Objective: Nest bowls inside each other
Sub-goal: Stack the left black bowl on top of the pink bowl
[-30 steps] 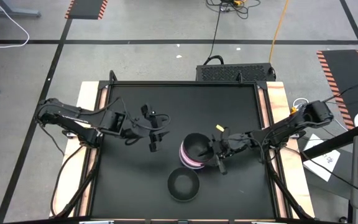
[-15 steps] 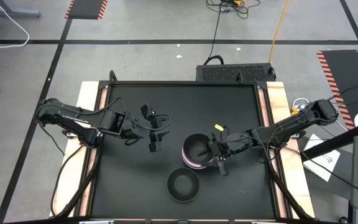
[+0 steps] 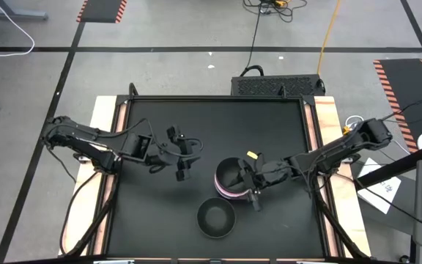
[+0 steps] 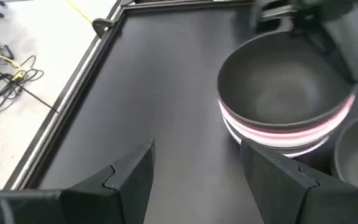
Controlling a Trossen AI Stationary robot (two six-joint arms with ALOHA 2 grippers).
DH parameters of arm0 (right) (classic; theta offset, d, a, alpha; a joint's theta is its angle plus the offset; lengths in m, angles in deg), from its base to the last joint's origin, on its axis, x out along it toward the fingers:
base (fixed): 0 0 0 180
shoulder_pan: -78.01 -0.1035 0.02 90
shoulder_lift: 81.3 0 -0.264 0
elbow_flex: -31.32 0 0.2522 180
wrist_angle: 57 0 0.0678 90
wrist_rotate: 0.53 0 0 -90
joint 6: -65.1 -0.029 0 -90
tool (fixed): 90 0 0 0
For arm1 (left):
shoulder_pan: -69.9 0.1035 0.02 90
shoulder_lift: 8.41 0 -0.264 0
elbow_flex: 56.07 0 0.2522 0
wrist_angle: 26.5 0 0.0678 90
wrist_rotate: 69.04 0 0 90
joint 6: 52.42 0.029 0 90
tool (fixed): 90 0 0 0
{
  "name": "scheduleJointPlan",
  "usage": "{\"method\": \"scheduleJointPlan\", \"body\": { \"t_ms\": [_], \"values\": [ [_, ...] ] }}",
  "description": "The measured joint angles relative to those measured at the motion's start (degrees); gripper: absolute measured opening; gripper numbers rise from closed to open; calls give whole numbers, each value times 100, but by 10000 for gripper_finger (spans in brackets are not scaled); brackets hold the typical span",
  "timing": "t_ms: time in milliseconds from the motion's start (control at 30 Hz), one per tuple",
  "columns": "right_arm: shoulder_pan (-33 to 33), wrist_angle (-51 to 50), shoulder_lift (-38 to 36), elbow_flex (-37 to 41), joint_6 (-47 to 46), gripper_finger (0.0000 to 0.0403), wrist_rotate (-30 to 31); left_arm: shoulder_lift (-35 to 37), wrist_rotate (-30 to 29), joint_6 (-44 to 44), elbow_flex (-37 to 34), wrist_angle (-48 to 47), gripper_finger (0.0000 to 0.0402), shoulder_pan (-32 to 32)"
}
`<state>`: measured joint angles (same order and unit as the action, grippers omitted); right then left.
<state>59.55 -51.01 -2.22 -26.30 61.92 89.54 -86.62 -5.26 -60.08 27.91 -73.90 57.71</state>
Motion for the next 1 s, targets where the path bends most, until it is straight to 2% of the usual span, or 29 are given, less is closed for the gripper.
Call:
{"method": "scheduleJointPlan", "body": {
  "t_ms": [467, 700, 1000],
  "values": [
    [35, -197, 83, 0, -386, 199, -80, 39, 22, 78, -4, -4, 239, -258],
    [35, 24, 399, 2, -534, 199, -290, 39, 6, 112, -4, 4, 239, -258],
    [21, 362, 238, 4, -3, 199, -113, 265, -549, 487, -4, 31, 239, -364]
  ]
}}
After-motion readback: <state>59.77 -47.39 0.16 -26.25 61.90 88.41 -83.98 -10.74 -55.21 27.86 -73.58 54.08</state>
